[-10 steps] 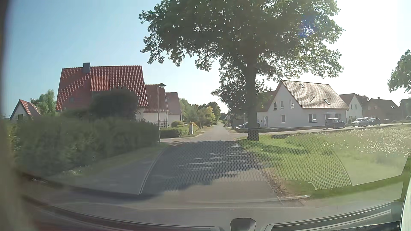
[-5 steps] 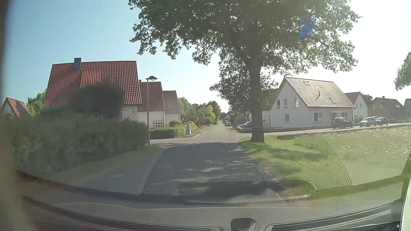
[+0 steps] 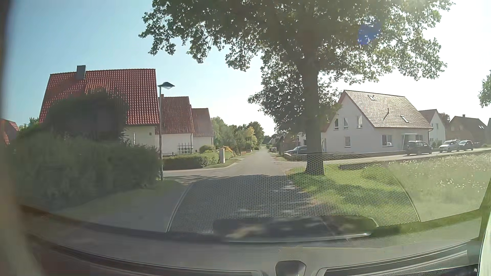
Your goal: Follow the waypoints while adhering to traffic rules and regulations
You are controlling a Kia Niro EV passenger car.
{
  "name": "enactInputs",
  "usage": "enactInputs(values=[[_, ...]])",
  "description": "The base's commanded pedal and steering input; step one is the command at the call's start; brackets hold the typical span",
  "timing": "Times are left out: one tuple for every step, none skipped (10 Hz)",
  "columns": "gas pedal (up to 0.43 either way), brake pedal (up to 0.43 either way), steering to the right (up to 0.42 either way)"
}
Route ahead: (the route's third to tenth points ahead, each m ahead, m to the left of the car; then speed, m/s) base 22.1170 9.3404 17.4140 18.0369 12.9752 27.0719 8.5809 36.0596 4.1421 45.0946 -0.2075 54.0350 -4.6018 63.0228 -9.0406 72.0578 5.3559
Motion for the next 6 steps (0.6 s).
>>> enactInputs(values=[[0.039, 0.006, 0.0], [0.039, 0.006, 0.0], [0.039, 0.006, -0.001], [0.067, 0.006, -0.009], [0.087, 0.006, -0.023], [0.087, 0.006, -0.043]])
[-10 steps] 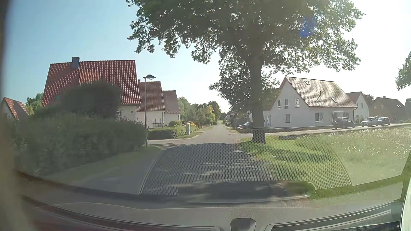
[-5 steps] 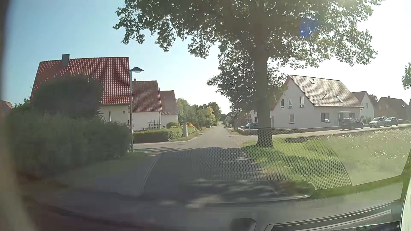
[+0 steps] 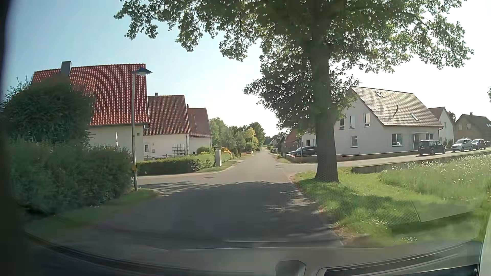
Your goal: Follow the waypoints while adhering to traffic rules and regulations
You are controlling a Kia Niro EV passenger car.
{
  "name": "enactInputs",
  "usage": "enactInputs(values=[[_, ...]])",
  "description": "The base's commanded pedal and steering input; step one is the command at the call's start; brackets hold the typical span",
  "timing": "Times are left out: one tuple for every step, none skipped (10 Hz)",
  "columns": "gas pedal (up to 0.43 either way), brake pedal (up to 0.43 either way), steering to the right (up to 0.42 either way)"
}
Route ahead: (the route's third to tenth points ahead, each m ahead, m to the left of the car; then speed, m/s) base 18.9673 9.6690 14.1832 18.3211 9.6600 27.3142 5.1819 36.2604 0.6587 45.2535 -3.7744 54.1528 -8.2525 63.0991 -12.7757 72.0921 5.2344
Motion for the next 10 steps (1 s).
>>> enactInputs(values=[[0.067, 0.006, -0.044], [0.0, 0.006, -0.036], [0.0, 0.006, -0.026], [0.0, 0.006, -0.016], [0.0, 0.006, -0.01], [0.0, 0.006, -0.007], [0.0, 0.006, -0.003], [0.0, 0.061, -0.002], [0.0, 0.128, -0.002], [0.0, 0.201, -0.003]])
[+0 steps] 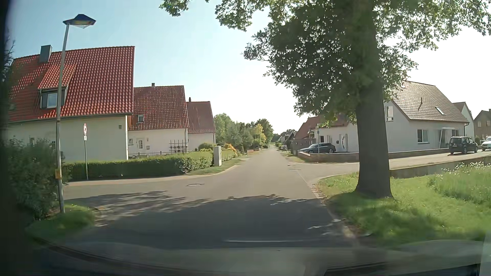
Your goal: Follow the waypoints while adhering to traffic rules and regulations
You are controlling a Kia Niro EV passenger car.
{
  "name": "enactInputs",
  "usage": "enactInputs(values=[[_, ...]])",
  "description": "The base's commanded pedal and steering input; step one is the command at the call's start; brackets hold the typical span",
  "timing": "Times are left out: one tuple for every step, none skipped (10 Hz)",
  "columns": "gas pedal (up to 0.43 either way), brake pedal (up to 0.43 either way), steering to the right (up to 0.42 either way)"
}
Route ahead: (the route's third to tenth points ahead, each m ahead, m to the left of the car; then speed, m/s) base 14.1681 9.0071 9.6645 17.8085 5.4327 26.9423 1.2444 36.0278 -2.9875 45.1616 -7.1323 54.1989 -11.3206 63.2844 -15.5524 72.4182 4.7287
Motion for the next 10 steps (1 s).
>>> enactInputs(values=[[0.0, 0.232, -0.003], [0.0, 0.232, -0.004], [0.0, 0.232, -0.008], [0.0, 0.232, -0.014], [0.0, 0.232, -0.016], [0.0, 0.232, -0.024], [0.0, 0.232, -0.037], [0.0, 0.232, -0.058], [0.0, 0.232, -0.083], [0.0, 0.232, -0.1]])
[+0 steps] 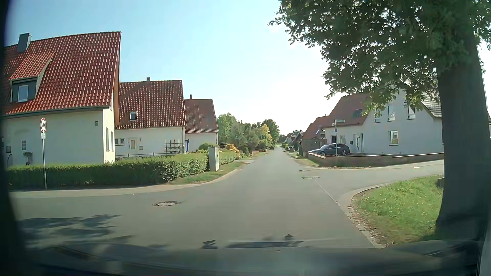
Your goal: Follow the waypoints while adhering to traffic rules and regulations
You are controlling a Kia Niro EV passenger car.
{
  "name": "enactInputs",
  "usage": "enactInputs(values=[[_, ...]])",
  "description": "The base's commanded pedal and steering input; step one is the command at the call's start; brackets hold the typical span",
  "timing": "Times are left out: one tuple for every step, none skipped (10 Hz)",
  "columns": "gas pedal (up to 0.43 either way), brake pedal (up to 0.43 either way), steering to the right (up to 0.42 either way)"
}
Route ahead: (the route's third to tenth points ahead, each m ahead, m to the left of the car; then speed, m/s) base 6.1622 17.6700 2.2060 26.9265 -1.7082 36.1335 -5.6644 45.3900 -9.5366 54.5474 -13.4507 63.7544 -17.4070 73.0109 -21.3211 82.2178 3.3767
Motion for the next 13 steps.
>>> enactInputs(values=[[0.0, 0.213, -0.105], [0.0, 0.177, -0.108], [0.0, 0.152, -0.12], [0.0, 0.104, -0.14], [0.0, 0.018, -0.179], [0.0, 0.006, -0.221], [0.0, 0.006, -0.269], [0.0, 0.006, -0.299], [0.0, 0.006, -0.34], [0.0, 0.006, -0.38], [0.0, 0.006, -0.409], [0.0, 0.006, -0.445], [0.079, 0.006, -0.485]])
